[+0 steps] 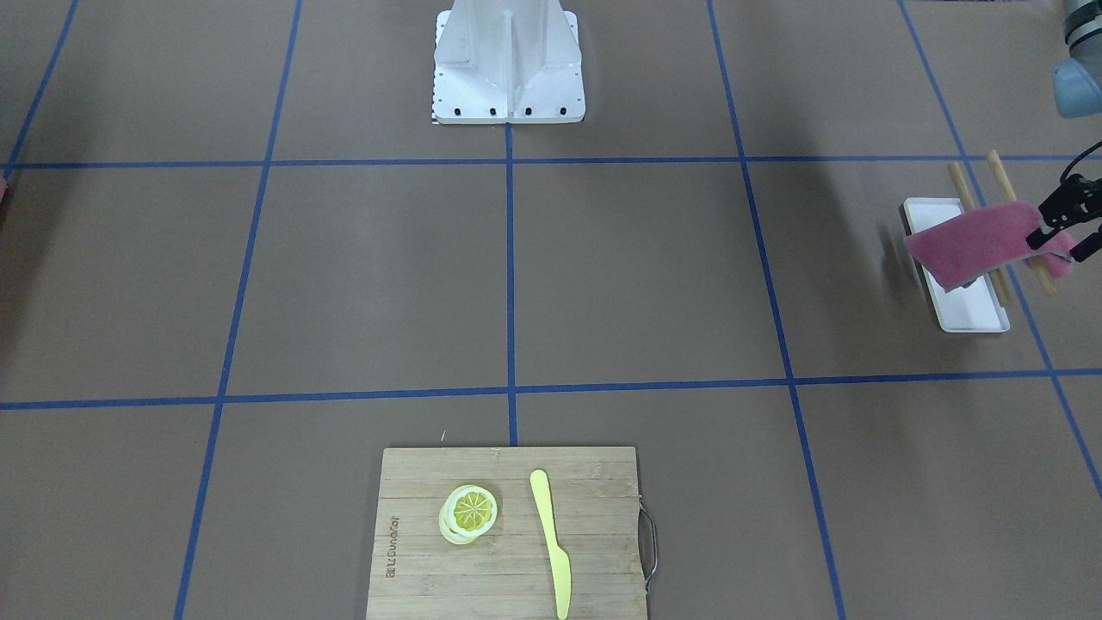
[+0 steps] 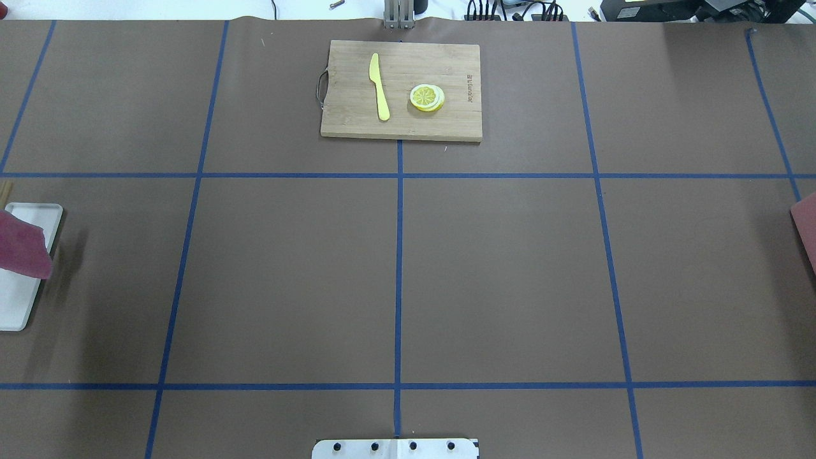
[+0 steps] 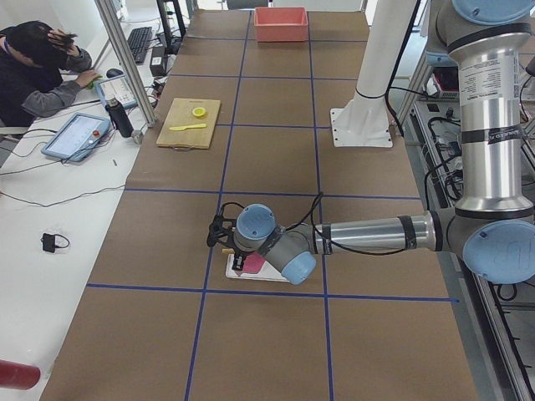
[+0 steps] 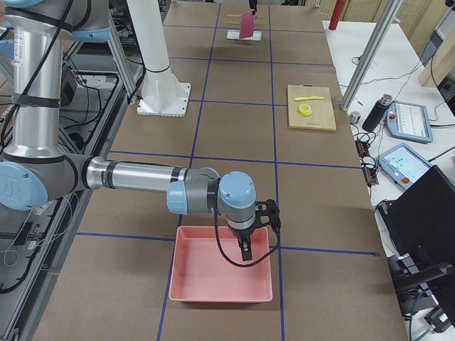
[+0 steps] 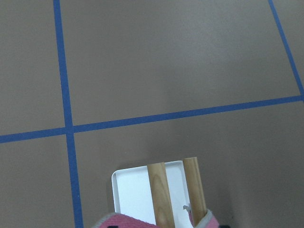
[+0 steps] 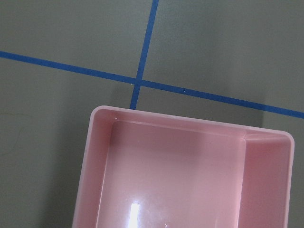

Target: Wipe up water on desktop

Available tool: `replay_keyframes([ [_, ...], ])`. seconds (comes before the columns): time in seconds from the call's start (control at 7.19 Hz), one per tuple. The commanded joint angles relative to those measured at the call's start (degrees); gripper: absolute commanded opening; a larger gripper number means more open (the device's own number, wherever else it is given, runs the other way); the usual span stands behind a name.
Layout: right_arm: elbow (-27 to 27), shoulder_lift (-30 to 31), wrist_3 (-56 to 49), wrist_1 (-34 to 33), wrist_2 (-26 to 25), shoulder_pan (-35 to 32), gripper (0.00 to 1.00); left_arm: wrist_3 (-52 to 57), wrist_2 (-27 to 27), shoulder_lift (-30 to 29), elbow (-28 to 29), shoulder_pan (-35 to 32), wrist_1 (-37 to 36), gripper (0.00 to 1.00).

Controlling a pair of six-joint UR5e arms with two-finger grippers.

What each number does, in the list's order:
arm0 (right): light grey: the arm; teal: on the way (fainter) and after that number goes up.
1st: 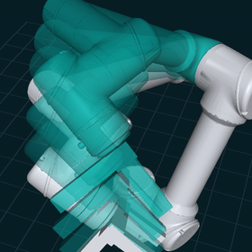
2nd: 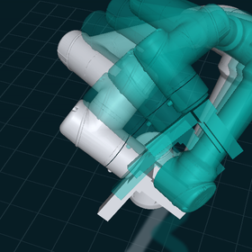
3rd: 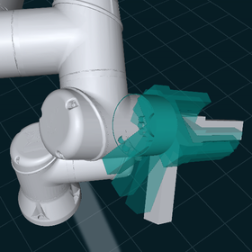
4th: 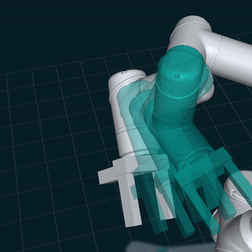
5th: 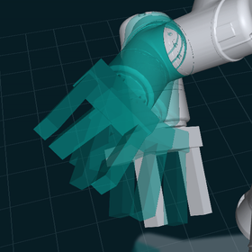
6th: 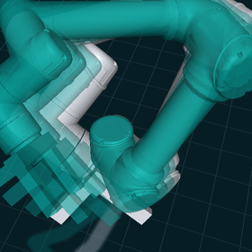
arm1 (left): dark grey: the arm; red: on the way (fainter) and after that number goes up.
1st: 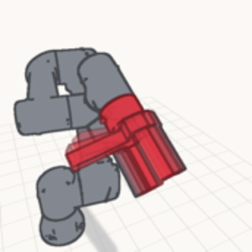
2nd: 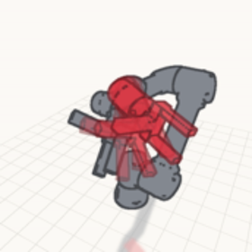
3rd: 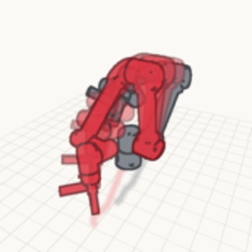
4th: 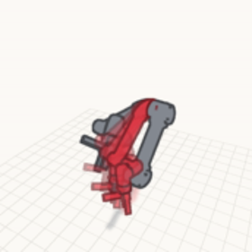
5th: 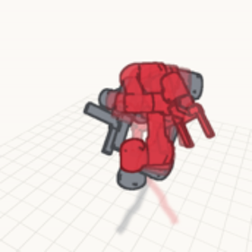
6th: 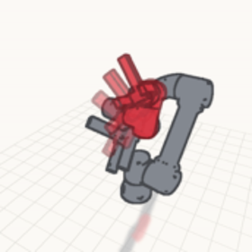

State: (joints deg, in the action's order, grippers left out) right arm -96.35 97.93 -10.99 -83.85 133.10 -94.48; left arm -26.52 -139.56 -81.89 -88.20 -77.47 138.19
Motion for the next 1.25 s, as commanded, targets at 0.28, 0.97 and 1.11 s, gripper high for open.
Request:
replay_keyframes([
  [0.28,3.53,-0.55,0.09,4.21,0.06,0.0,1.0,-0.2,-0.1,0.24,-0.13,0.48,0.23,0.28],
  [0.97,3.54,-0.81,0.44,4.22,0.14,0.0,1.0,-0.29,-0.62,0.24,-0.65,0.3,0.23,0.0],
  [1.11,3.54,-0.73,0.61,4.22,0.23,0.0,1.0,-0.46,-0.71,0.24,-1.44,0.22,0.06,0.0],
])
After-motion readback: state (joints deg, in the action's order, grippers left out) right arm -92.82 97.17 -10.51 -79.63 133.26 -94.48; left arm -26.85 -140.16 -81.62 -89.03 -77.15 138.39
